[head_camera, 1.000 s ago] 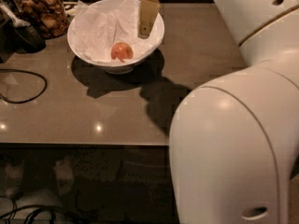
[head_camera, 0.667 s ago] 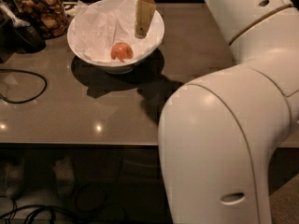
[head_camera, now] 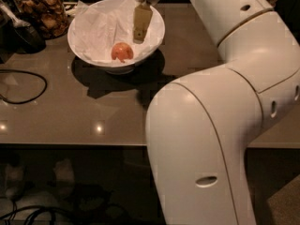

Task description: Pick apple from white bowl

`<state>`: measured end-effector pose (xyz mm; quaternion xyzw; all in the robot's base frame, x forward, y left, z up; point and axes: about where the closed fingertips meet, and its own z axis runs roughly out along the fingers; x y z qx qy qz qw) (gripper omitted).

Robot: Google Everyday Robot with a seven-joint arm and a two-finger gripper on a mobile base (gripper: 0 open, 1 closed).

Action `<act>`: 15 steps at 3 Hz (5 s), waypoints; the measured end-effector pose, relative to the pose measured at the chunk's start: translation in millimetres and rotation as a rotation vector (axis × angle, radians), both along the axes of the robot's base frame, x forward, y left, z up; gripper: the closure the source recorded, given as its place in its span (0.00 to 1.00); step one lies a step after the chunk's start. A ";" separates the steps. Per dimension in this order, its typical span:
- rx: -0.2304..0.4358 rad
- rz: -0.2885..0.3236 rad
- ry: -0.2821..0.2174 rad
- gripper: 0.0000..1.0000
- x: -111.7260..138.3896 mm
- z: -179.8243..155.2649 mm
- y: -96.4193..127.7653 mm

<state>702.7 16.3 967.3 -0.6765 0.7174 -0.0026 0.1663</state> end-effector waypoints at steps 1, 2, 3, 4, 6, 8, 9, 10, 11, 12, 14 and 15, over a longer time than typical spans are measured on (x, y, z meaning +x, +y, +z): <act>-0.006 -0.004 0.016 0.27 4.3 -9.7 2.3; -0.013 -0.006 0.030 0.26 7.1 -17.7 4.1; -0.028 0.004 0.043 0.27 10.6 -26.9 10.3; -0.039 0.014 0.049 0.28 12.6 -32.3 15.6; -0.048 0.063 0.051 0.28 14.2 -36.0 37.5; -0.052 0.081 0.065 0.28 14.7 -42.2 44.3; -0.049 0.085 0.080 0.30 14.8 -47.8 45.5; -0.048 0.088 0.089 0.30 14.5 -51.0 46.5; -0.044 0.096 0.102 0.29 12.4 -54.1 51.3; -0.042 0.102 0.112 0.29 11.2 -56.8 54.8; -0.038 0.107 0.100 0.29 20.4 -58.8 54.9; -0.038 0.107 0.088 0.28 25.6 -58.3 53.1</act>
Offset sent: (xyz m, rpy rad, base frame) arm -0.0187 -0.0169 -0.0214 -0.0964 0.1731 -0.0002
